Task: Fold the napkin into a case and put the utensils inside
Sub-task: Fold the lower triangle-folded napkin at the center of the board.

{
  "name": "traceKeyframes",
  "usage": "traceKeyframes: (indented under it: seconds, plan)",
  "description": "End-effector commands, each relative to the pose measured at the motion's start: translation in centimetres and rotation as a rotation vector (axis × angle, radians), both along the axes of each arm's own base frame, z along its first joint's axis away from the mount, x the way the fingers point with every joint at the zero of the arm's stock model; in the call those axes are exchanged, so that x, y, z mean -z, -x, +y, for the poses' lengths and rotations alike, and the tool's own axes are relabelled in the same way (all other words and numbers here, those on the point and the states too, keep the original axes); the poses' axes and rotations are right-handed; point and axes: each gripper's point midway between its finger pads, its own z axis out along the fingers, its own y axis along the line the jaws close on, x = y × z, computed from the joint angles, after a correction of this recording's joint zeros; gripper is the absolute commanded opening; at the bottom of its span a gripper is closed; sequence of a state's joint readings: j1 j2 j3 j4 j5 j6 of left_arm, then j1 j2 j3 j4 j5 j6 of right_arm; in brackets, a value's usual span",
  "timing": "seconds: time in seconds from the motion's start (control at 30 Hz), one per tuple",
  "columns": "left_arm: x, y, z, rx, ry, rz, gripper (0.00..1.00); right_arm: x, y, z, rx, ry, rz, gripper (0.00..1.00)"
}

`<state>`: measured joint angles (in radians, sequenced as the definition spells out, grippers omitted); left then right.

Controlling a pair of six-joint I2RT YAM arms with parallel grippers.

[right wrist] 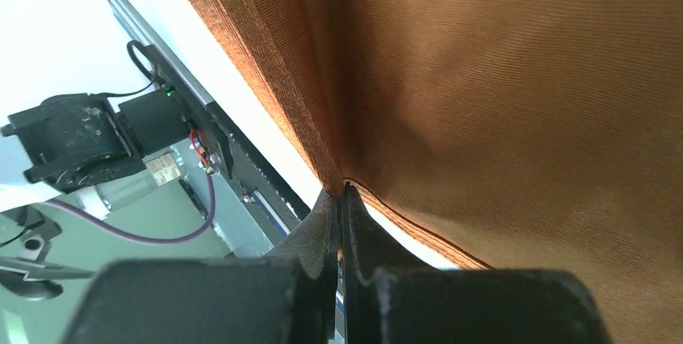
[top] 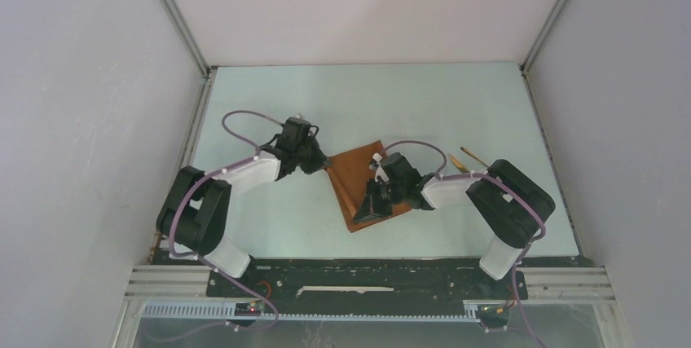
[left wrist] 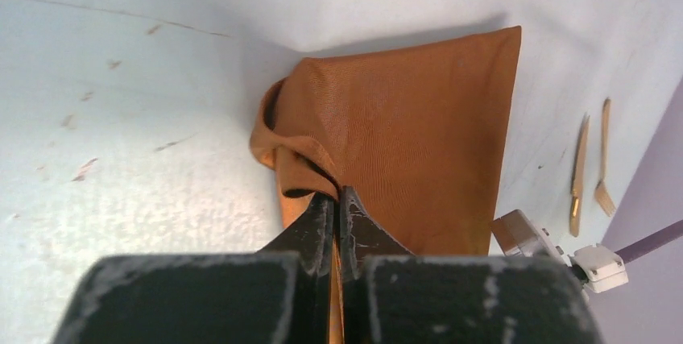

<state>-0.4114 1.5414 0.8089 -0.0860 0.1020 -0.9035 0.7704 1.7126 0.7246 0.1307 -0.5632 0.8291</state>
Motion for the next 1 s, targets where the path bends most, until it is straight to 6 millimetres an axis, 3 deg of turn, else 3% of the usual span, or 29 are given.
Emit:
traceKeyframes:
  seconds: [0.0,0.2,0.37,0.97]
  plan:
    - [-0.2,-1.8,-0.5,-0.016,-0.140,-0.011,0.00,-1.6,0.8,-0.5,-0.030,-0.106,0.017,0.00]
    - [0.3,-3.2,-3.7,0.016,-0.158,0.012,0.00,-0.6,0.0,-2.8,-0.009,-0.063,0.006,0.00]
    - [-0.4,-4.8,-5.8,0.030,-0.159,-0.004,0.00,0.0,-0.5,-4.2,-0.006,-0.020,-0.015,0.00]
    - [-1.7,-5.9,-9.2,0.071,-0.185,-0.048,0.00,1.6,-0.5,-6.1,-0.005,0.030,-0.016,0.00]
